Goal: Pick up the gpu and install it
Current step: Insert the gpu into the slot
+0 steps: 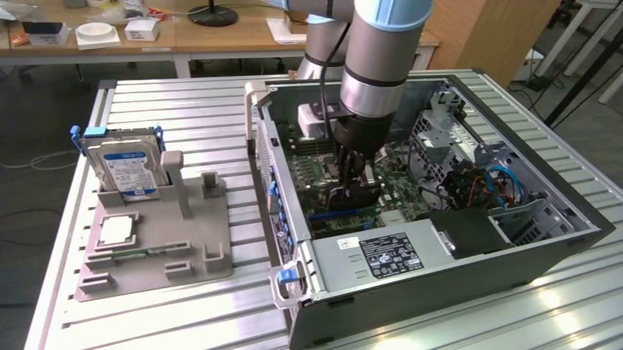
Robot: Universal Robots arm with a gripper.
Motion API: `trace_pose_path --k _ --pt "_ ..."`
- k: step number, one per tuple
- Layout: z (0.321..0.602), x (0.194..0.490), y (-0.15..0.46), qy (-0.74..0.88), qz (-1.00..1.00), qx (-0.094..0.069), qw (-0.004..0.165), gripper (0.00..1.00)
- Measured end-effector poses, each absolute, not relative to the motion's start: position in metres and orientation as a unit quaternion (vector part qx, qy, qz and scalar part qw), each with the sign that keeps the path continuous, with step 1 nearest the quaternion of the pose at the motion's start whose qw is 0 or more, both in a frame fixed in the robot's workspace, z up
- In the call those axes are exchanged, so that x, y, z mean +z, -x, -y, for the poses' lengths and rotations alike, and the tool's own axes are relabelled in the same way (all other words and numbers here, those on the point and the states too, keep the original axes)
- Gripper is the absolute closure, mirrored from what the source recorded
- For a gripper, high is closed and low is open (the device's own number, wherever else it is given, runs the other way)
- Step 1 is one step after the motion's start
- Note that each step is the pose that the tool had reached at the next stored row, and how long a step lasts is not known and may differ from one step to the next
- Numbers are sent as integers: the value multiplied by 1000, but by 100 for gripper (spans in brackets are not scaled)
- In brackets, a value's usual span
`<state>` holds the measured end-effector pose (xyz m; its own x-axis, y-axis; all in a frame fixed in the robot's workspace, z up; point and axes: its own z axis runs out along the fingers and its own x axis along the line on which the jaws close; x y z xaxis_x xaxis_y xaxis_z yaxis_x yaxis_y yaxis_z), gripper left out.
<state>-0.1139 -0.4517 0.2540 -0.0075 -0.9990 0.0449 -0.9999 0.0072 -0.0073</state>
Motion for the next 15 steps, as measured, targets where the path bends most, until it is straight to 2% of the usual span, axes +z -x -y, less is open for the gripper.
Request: trace_pose_path --k 15 --pt "451 252 114 -706 708 19 13 74"
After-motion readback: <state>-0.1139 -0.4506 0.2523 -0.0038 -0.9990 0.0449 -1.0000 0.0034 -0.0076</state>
